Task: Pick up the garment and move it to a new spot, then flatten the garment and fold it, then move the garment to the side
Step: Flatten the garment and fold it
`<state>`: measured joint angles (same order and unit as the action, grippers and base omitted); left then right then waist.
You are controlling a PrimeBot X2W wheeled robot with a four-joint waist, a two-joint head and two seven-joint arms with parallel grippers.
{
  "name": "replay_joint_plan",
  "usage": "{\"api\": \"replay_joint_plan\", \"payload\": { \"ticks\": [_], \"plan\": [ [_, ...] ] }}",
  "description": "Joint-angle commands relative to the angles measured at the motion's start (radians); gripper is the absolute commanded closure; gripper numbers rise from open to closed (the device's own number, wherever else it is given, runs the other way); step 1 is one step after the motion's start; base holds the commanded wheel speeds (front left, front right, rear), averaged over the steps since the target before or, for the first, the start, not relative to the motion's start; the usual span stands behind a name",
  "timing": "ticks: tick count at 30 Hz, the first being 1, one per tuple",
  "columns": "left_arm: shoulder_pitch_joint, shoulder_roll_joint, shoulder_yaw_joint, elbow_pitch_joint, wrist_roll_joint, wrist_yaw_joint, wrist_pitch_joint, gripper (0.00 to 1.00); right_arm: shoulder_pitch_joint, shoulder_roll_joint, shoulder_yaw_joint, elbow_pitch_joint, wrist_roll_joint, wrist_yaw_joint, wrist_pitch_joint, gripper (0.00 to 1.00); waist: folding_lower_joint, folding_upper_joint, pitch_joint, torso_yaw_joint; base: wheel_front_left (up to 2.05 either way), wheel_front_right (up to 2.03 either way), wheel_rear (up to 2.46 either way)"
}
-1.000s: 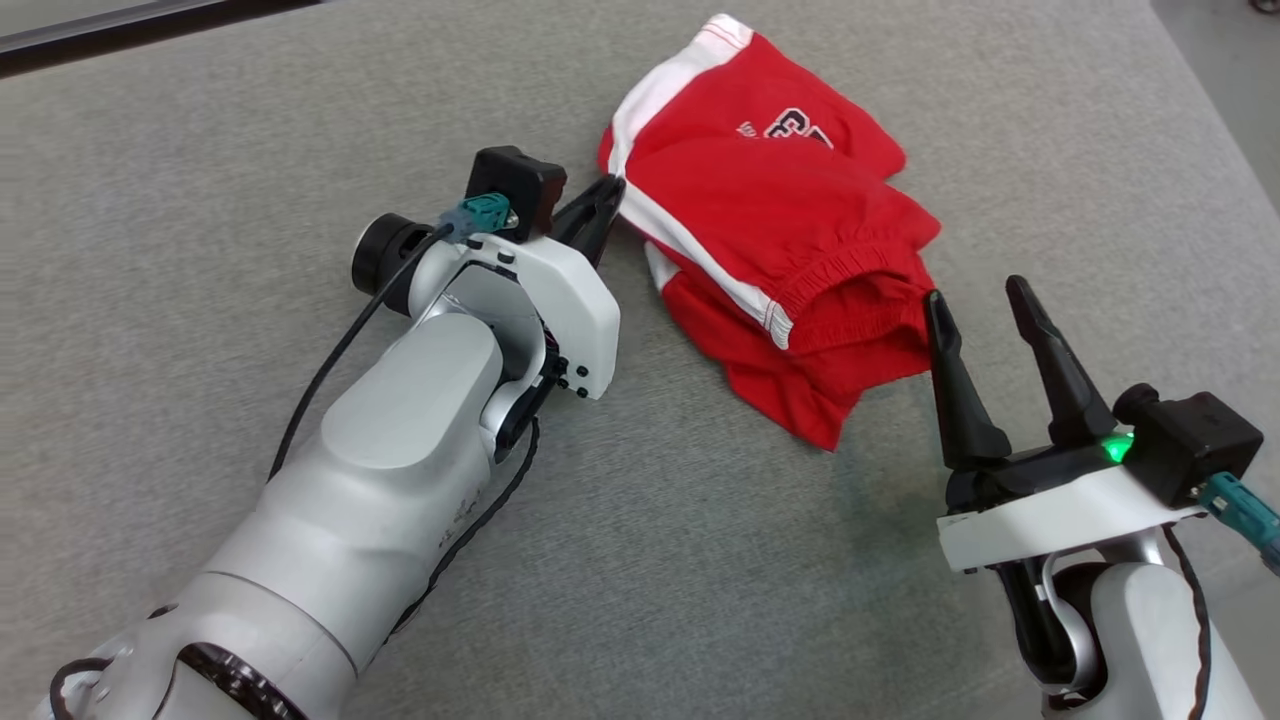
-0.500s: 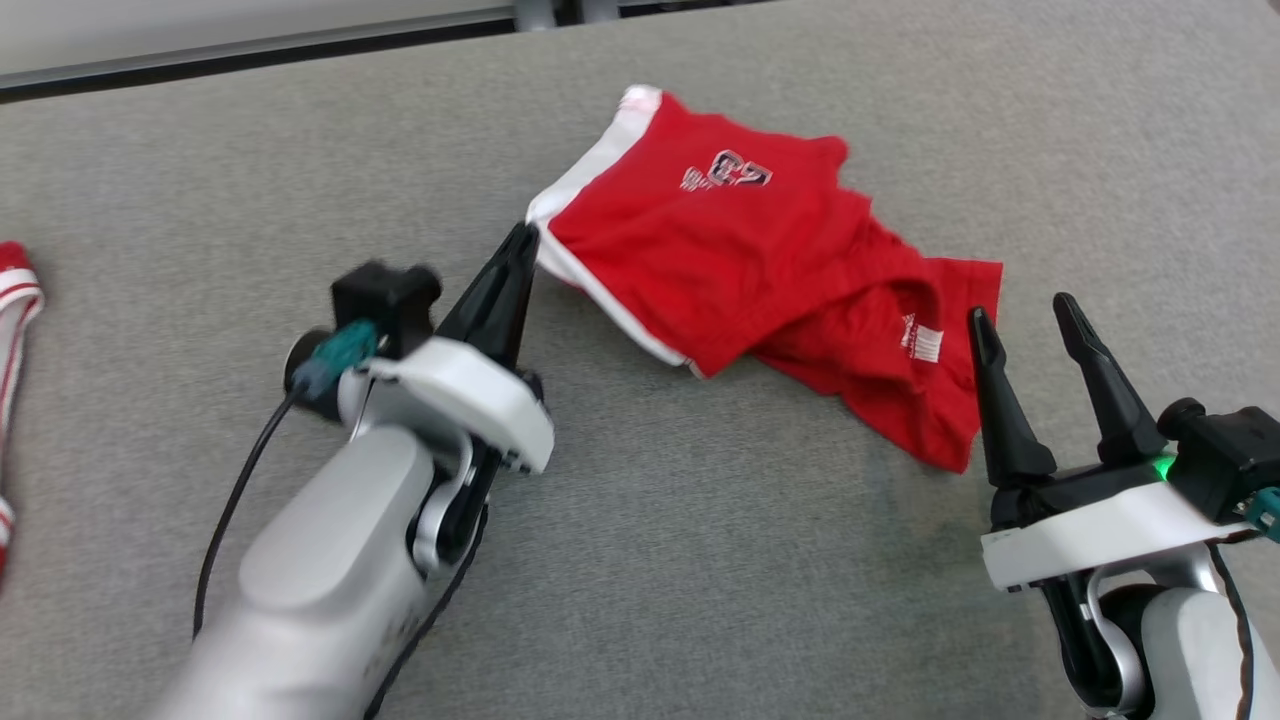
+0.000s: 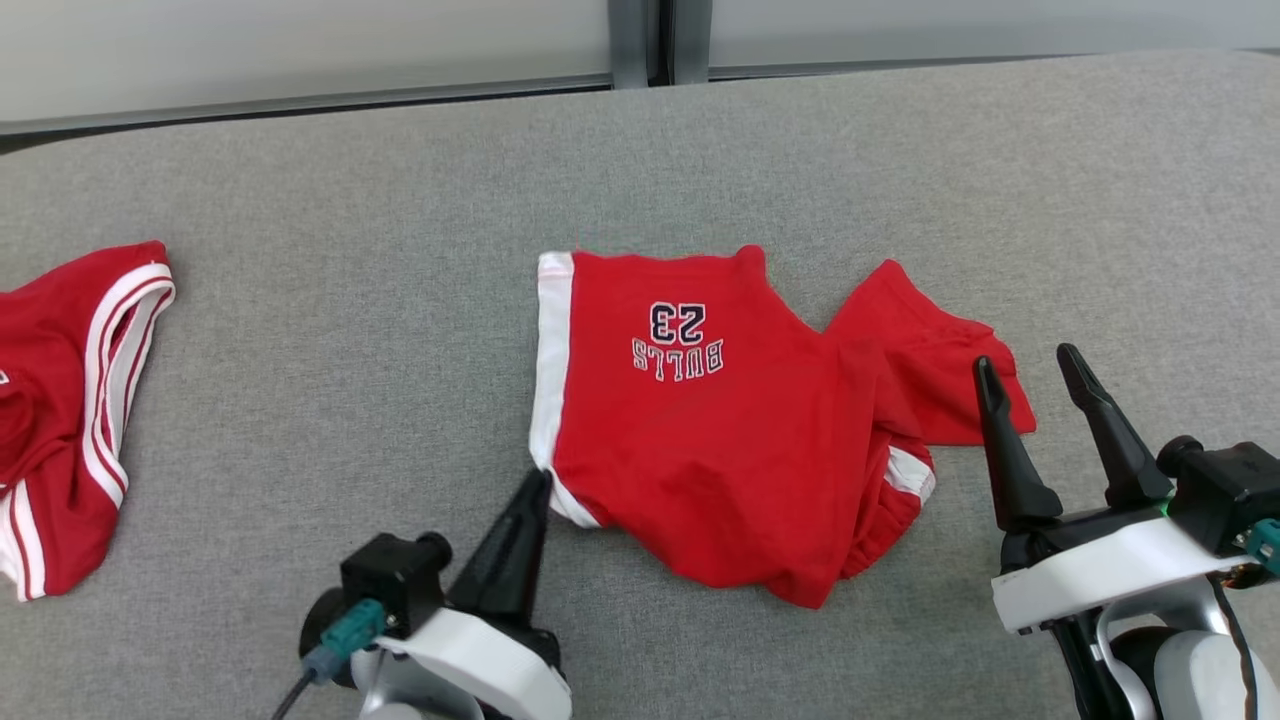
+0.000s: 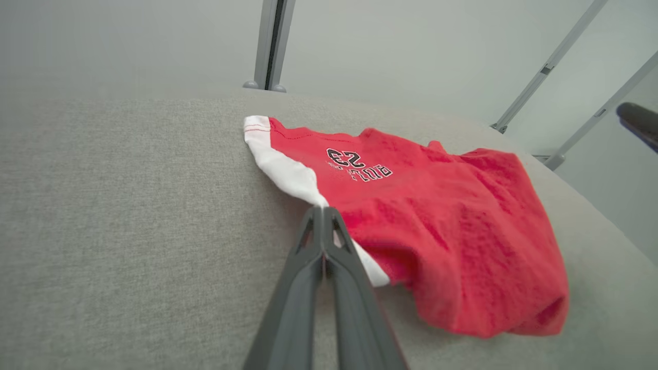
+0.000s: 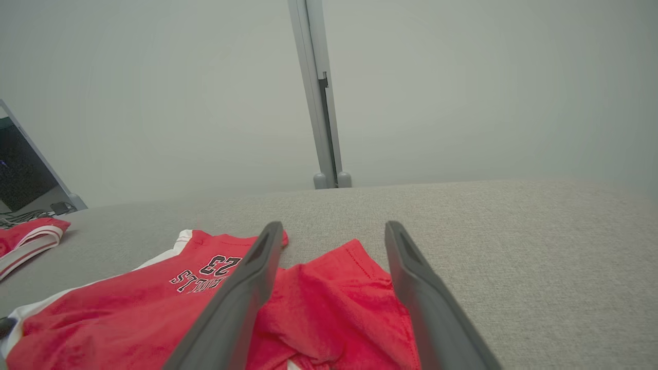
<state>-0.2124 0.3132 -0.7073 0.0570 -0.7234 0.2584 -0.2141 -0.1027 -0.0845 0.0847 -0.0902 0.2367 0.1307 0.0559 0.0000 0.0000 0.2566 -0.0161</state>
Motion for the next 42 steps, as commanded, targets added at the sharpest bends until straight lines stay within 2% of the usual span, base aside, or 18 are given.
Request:
{"api": "replay_joint_plan", "payload": {
  "ticks": [1, 2, 3, 4, 6, 13, 20, 26, 30, 38, 42],
  "plan": [
    [0.013, 0.004, -0.01, -0.019, -0.004, 0.002, 0.012, 1.0, 0.01, -0.006, 0.002, -0.007, -0.003, 0.0, 0.005, 0.0, 0.0, 0.0, -0.01, -0.001, 0.0, 0.0, 0.0],
    [0.014, 0.006, -0.018, -0.027, 0.001, 0.003, 0.018, 1.0, 0.014, -0.006, 0.004, -0.008, -0.001, 0.0, 0.01, 0.0, 0.0, 0.0, -0.014, -0.002, 0.0, 0.0, 0.0],
    [0.013, 0.002, -0.023, -0.033, 0.001, 0.002, 0.023, 0.74, 0.018, -0.006, 0.005, -0.008, 0.0, 0.0, 0.013, 0.0, 0.0, 0.0, -0.018, -0.003, 0.0, 0.0, 0.0],
    [0.008, -0.002, -0.028, -0.037, 0.005, -0.001, 0.021, 0.0, 0.02, -0.006, 0.006, -0.007, 0.002, 0.0, 0.015, 0.0, 0.0, 0.0, -0.024, -0.006, 0.0, 0.0, 0.0],
    [-0.007, -0.005, -0.029, -0.04, 0.017, -0.004, 0.008, 0.0, 0.024, -0.007, 0.008, -0.005, 0.006, 0.0, 0.017, 0.0, 0.0, 0.0, -0.035, -0.011, 0.0, 0.0, 0.0],
    [-0.046, 0.013, 0.03, -0.04, 0.082, 0.024, -0.036, 0.0, 0.04, -0.012, 0.009, -0.002, 0.014, 0.0, 0.021, 0.0, 0.0, 0.0, -0.065, -0.02, 0.0, 0.0, 0.0],
    [-0.048, 0.067, 0.181, -0.006, 0.137, 0.056, -0.052, 0.0, 0.068, -0.016, 0.005, -0.012, 0.011, 0.0, 0.029, 0.0, 0.0, 0.0, -0.095, -0.011, 0.0, 0.0, 0.0],
    [0.023, 0.116, 0.297, 0.017, 0.136, 0.006, -0.052, 0.0, 0.101, -0.02, 0.002, -0.02, 0.008, 0.0, 0.041, 0.0, 0.0, 0.0, -0.129, -0.001, 0.0, 0.0, 0.0],
    [0.069, 0.128, 0.348, 0.024, 0.126, -0.039, -0.052, 0.0, 0.121, -0.022, 0.005, -0.025, 0.005, 0.0, 0.05, 0.0, 0.0, 0.0, -0.149, 0.005, 0.0, 0.0, 0.0],
    [0.103, 0.121, 0.38, 0.036, 0.148, -0.096, -0.052, 0.0, 0.137, -0.022, 0.008, -0.038, 0.002, 0.0, 0.064, 0.0, 0.0, 0.0, -0.168, 0.015, 0.0, 0.0, 0.0],
    [0.103, 0.109, 0.38, 0.043, 0.158, -0.106, -0.052, 0.0, 0.134, -0.024, 0.011, -0.037, 0.005, 0.0, 0.064, 0.0, 0.0, 0.0, -0.171, 0.018, 0.0, 0.0, 0.0]
  ]
}}
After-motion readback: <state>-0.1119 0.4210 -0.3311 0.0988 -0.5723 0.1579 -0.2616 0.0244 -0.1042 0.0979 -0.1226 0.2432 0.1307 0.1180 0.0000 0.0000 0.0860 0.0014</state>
